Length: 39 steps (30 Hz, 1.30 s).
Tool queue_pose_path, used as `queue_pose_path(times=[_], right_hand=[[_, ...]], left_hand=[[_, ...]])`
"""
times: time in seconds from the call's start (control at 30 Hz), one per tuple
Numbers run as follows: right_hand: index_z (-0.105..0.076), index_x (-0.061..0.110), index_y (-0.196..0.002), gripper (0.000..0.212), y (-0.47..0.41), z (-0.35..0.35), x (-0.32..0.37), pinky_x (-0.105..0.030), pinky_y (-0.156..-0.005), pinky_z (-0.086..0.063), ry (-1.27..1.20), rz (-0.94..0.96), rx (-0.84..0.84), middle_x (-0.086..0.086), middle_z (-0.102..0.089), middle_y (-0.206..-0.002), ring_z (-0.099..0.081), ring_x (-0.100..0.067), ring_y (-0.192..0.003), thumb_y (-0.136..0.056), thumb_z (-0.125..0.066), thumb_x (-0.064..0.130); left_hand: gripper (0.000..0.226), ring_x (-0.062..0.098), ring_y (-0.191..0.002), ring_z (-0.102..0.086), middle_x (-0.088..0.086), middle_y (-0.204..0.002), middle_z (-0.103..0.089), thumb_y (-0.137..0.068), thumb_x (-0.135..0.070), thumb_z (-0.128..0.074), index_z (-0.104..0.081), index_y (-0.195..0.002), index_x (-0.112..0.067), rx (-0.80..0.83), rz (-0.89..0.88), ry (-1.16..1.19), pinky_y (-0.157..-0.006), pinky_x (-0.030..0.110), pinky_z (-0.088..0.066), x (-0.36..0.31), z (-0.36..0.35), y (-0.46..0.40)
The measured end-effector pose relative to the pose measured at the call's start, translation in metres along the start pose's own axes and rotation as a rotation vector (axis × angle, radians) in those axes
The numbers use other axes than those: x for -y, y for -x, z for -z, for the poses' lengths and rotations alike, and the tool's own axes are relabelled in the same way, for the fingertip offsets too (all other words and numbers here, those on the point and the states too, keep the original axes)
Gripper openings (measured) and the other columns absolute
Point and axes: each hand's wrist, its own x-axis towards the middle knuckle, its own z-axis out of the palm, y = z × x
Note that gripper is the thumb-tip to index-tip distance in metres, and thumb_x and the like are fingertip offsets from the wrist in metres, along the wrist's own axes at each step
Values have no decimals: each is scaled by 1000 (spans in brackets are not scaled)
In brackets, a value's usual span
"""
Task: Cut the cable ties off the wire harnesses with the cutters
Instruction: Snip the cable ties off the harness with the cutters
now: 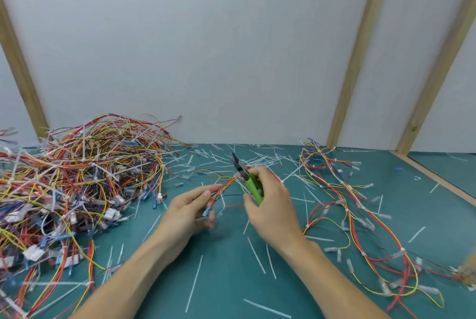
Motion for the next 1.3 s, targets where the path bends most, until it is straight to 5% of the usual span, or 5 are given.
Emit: queue_pose_path(times=[0.33,0.47,0.6,1.0,1.3], right_hand=[[-56,29,-109,34,-2,-2,-10,-23,-75,-40,49,-79,39,16,-59,-90,-52,-3,-87,-85,-76,15],[-56,25,-107,29,-5,3,-10,-44,-82,-51,-50,-208,-131,8,-69,-100,-61,-22,-88,-88,-71,9],[-53,27,-106,31,-9,11,-12,-40,-80,-51,-36,-244,-276,14,-67,-99,-62,-16,-91,-89,-73,11],[-40,33,-96,32,-10,10,-25,-35,-65,-33,262,-311,-31,7,-59,-85,-52,-24,-81,-93,-72,39],[-42,30,-102,27,-8,13,-34,-38,-64,-36,414,-257,106,1,-65,-90,-59,-32,-91,-94,-66,40]], left_hand=[[34,13,-53,-44,-3,-68,-45,-92,-25,-59,-73,-120,-10,221,84,60,-56,26,-48,-5,-1,5],[34,12,-49,-38,-4,-62,-42,-86,-26,-63,-76,-111,-8,144,83,72,-49,22,-39,-8,0,4],[30,9,-47,-39,-4,-62,-47,-80,-35,-68,-80,-94,-12,6,59,134,-46,19,-33,-9,2,1],[20,-3,-77,-63,-6,-85,-77,-93,-31,-68,-82,-79,-27,-301,-115,-217,-80,28,-42,-9,3,1],[39,23,-103,-72,10,-103,-76,-82,-54,-67,-76,-89,-16,2,-65,-118,-78,29,-59,-8,-1,4]])
